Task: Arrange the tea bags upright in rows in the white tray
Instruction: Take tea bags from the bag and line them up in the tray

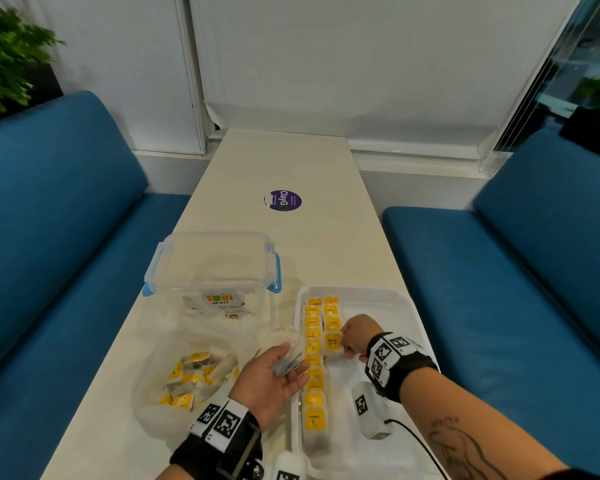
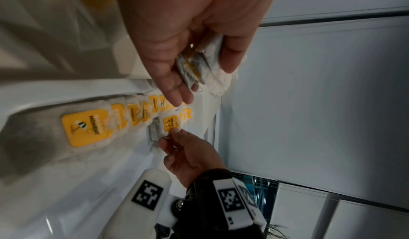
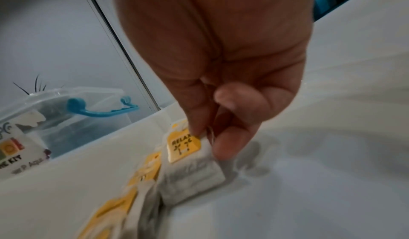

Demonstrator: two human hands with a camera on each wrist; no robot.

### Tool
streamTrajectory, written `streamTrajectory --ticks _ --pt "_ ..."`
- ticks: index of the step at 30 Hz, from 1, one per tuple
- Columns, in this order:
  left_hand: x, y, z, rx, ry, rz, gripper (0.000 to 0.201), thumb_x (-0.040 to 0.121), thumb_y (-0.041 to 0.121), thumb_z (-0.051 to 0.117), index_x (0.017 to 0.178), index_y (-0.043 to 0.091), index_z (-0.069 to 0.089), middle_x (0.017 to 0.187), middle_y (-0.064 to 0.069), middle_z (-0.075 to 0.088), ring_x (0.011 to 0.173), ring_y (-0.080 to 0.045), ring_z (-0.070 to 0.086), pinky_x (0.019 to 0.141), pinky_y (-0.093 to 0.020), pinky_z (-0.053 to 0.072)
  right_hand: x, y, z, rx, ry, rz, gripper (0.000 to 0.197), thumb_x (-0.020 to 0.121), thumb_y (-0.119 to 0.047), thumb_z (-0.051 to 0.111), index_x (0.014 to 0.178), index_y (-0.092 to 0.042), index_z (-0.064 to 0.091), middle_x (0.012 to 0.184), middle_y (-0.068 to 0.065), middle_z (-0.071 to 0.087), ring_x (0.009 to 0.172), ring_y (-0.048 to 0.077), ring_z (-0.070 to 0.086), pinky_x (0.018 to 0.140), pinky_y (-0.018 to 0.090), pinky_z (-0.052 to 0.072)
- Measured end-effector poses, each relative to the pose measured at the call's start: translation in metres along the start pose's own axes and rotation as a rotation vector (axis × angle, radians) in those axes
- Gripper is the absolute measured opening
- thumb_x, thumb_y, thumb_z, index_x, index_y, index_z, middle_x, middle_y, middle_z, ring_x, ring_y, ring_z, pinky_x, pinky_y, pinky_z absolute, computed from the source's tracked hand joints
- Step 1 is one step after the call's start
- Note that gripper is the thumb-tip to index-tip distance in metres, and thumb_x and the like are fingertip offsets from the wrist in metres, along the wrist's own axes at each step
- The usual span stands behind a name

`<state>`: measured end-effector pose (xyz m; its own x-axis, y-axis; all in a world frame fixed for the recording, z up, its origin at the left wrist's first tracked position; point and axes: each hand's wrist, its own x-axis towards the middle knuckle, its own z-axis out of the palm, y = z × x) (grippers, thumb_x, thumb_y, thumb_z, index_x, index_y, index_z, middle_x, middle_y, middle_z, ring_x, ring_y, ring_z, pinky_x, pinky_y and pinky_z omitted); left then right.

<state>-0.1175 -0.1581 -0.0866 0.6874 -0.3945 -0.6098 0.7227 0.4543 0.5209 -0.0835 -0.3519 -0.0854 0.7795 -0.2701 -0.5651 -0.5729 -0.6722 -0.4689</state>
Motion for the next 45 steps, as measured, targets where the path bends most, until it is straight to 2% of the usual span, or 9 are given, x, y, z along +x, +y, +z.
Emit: streamTrajectory --ticks 11,16,19,22,26,31,35,40,45 --pt "-0.002 -0.005 0.0 0.043 0.01 -0.027 0.034 0.093 0.018 0.05 0.122 0.001 0.053 0.092 -0.017 0.06 0.078 -0.026 0.062 0.059 -0.032 0.058 0.015 0.008 0.006 0.045 0.049 0.048 0.028 0.09 -0.01 0.052 0.065 -0.018 0.045 0.068 0.001 0.055 0.055 0.011 0.056 0.034 0.011 0.037" --pt "-0.004 -0.007 0.001 0.097 -0.017 -0.059 0.044 0.093 0.032 0.049 0.122 -0.001 0.055 0.089 -0.015 0.064 0.072 -0.022 0.065 0.059 -0.03 0.058 0.01 0.006 0.009 -0.087 0.208 0.015 0.018 0.087 -0.024 0.062 0.095 -0.01 0.053 0.101 0.008 0.063 0.096 0.025 0.064 0.067 0.025 0.044" --pt "-0.005 -0.004 0.003 0.137 -0.028 -0.049 0.047 0.093 0.038 0.047 0.117 -0.001 0.058 0.083 -0.015 0.064 0.065 -0.02 0.065 0.057 -0.029 0.057 -0.01 -0.003 -0.001 0.156 0.286 -0.2 0.014 0.084 -0.021 0.067 0.084 -0.019 0.052 0.08 -0.003 0.055 0.072 0.015 0.055 0.066 0.024 0.045" --pt "-0.006 -0.002 0.007 0.158 -0.027 -0.041 0.047 0.092 0.044 0.045 0.111 0.003 0.059 0.077 -0.015 0.062 0.058 -0.019 0.065 0.054 -0.029 0.056 -0.046 -0.019 -0.012 0.324 0.071 -0.404 0.012 0.085 -0.016 0.065 0.077 -0.019 0.056 0.069 -0.002 0.058 0.057 0.011 0.051 0.045 0.014 0.038" --pt "-0.008 -0.002 0.014 0.164 -0.031 -0.031 0.049 0.092 0.049 0.041 0.101 0.005 0.061 0.07 -0.013 0.063 0.061 -0.021 0.062 0.054 -0.029 0.055 -0.075 -0.029 -0.016 0.402 -0.154 -0.506 0.011 0.083 -0.013 0.068 0.086 -0.019 0.059 0.065 -0.002 0.06 0.056 0.008 0.055 0.042 0.018 0.034" --pt "-0.014 -0.005 0.018 0.214 -0.05 -0.027 0.046 0.093 0.048 0.044 0.096 0.007 0.063 0.068 -0.011 0.063 0.056 -0.019 0.061 0.051 -0.028 0.054 -0.082 -0.031 -0.012 0.25 -0.024 -0.615 0.028 0.08 0.001 0.063 0.093 -0.023 0.059 0.076 -0.006 0.058 0.069 0.01 0.052 0.071 0.024 0.046" --pt "-0.019 -0.007 0.018 0.282 -0.071 -0.037 0.047 0.093 0.049 0.04 0.098 0.008 0.062 0.072 -0.012 0.063 0.056 -0.018 0.06 0.049 -0.027 0.053 -0.089 -0.03 -0.016 0.188 -0.108 -0.644 0.048 0.075 0.014 0.051 0.103 -0.022 0.065 0.086 -0.007 0.057 0.07 0.009 0.048 0.068 0.018 0.046" --pt "-0.026 -0.007 0.017 0.306 -0.071 -0.039 0.046 0.094 0.052 0.038 0.096 0.014 0.063 0.069 -0.012 0.065 0.051 -0.018 0.058 0.045 -0.026 0.053 -0.091 -0.029 -0.013 -0.024 -0.164 -0.658 0.052 0.069 0.015 0.058 0.111 -0.016 0.067 0.087 -0.01 0.056 0.071 0.002 0.048 0.062 0.013 0.044" --pt "-0.028 -0.006 0.014 0.289 -0.064 -0.074 0.055 0.092 0.055 0.037 0.09 0.008 0.065 0.062 -0.012 0.064 0.046 -0.019 0.057 0.043 -0.025 0.052 -0.091 -0.026 -0.01 -0.001 -0.15 -0.651 0.033 0.078 -0.001 0.069 0.108 -0.013 0.069 0.083 -0.01 0.057 0.07 -0.002 0.05 0.067 0.008 0.043"
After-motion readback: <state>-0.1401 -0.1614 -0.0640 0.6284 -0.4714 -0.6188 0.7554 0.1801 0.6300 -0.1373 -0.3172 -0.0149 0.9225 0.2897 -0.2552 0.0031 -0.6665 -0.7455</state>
